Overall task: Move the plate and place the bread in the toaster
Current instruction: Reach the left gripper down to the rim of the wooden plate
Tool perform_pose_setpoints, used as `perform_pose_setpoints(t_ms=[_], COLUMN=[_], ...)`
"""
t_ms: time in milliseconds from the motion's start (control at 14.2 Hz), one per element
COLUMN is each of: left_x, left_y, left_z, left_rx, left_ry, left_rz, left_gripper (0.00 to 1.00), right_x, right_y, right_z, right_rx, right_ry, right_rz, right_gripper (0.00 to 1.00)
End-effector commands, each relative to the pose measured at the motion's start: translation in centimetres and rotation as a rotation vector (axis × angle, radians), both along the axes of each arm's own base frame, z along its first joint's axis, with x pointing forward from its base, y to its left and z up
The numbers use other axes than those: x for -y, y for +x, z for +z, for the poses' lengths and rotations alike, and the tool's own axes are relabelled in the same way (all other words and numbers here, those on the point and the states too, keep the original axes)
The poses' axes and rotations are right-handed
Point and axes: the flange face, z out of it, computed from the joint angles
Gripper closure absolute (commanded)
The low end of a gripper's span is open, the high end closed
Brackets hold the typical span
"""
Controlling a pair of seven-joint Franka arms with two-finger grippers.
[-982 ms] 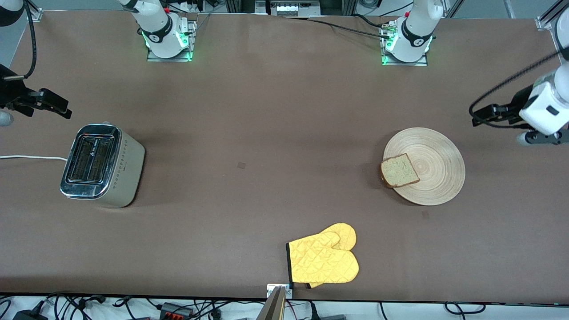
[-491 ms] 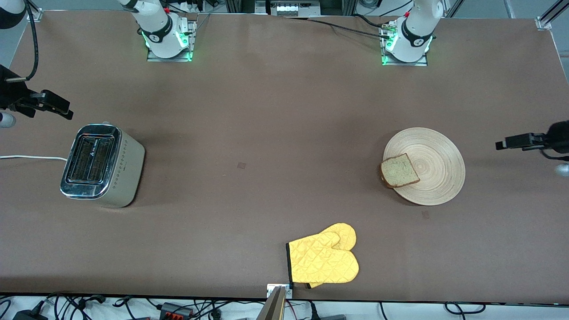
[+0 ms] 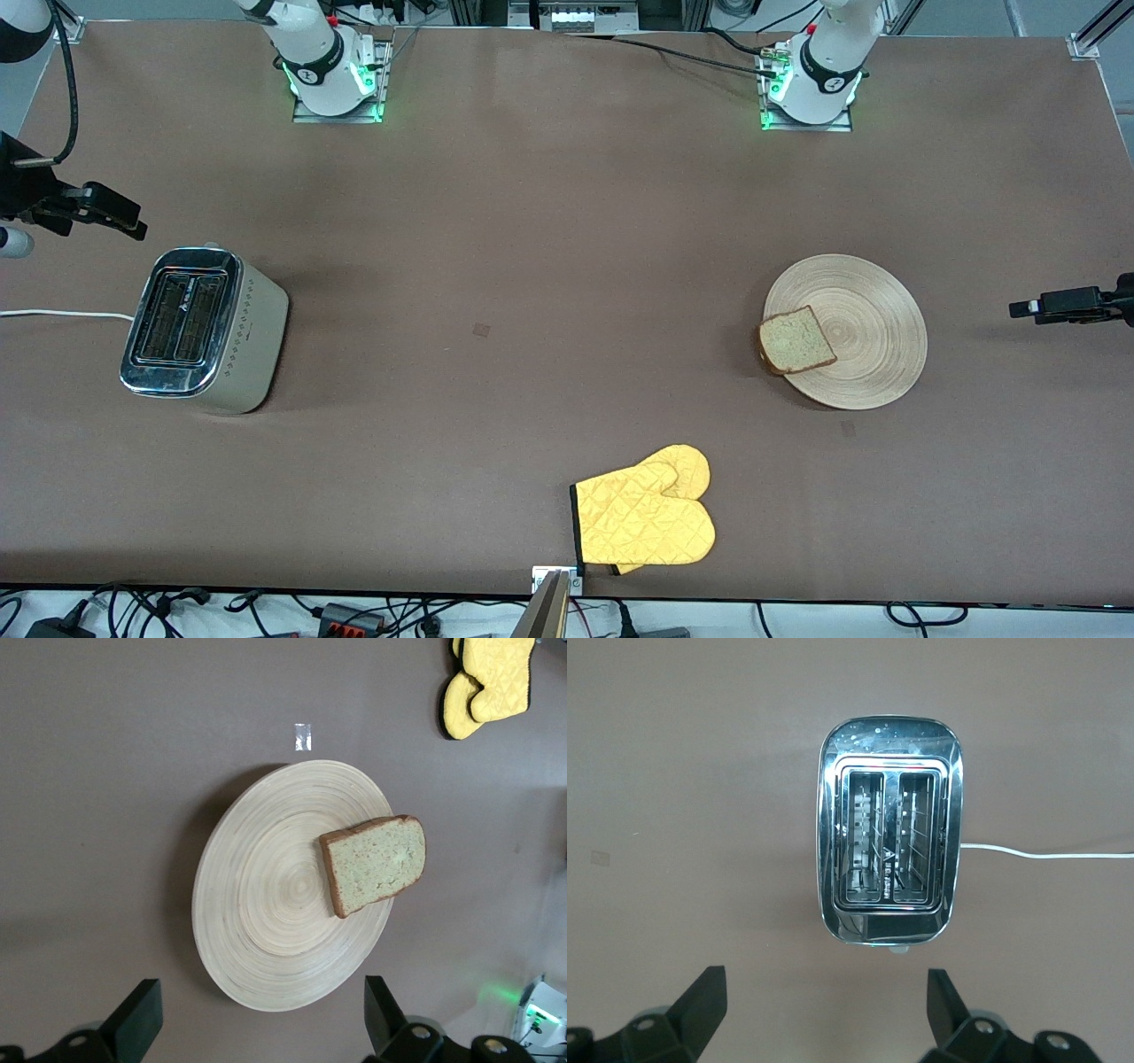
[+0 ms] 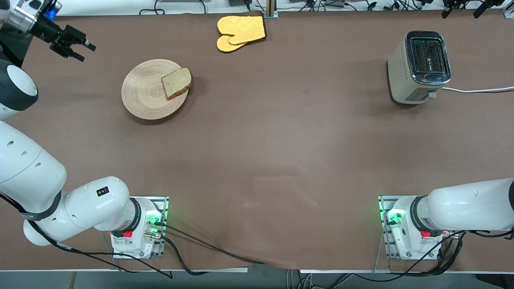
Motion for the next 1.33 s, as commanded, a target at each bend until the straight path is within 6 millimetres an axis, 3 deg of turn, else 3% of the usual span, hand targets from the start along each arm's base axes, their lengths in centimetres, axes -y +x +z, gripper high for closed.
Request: perform_pose_setpoints(t_ms=[0, 211, 491, 772, 1263], left_x=[-2.2, -1.9, -0.3, 1.2, 3.2], left_y=[-0.3, -1.0, -1.1, -1.6, -1.2], left_z=[-6.4, -12.3, -16.5, -18.7, -20.1], left_rx=[0.034, 0.021, -0.021, -0.054, 0.012], left_ry=[-0.153, -0.266, -0.319, -0.329, -0.293], left_rz=[0.01, 0.04, 0.045, 0.046, -0.034], left_gripper=[0.0, 0.0, 0.0, 0.01, 0.11], right_x=[0.2, 0.2, 0.1, 0.1, 0.1], right_y=[-0.2, -0.2, -0.4, -0.6, -0.8], right_z=[0.2, 0.2, 0.0, 0.3, -0.2], right_rx=[-0.003, -0.003, -0.017, -0.014, -0.012], right_ry=[-0.011, -0.011, -0.011, -0.007, -0.006], right_rz=[0.01, 0.005, 0.013, 0.009, 0.01], right_gripper=[0.0, 0.0, 0.0, 0.0, 0.0])
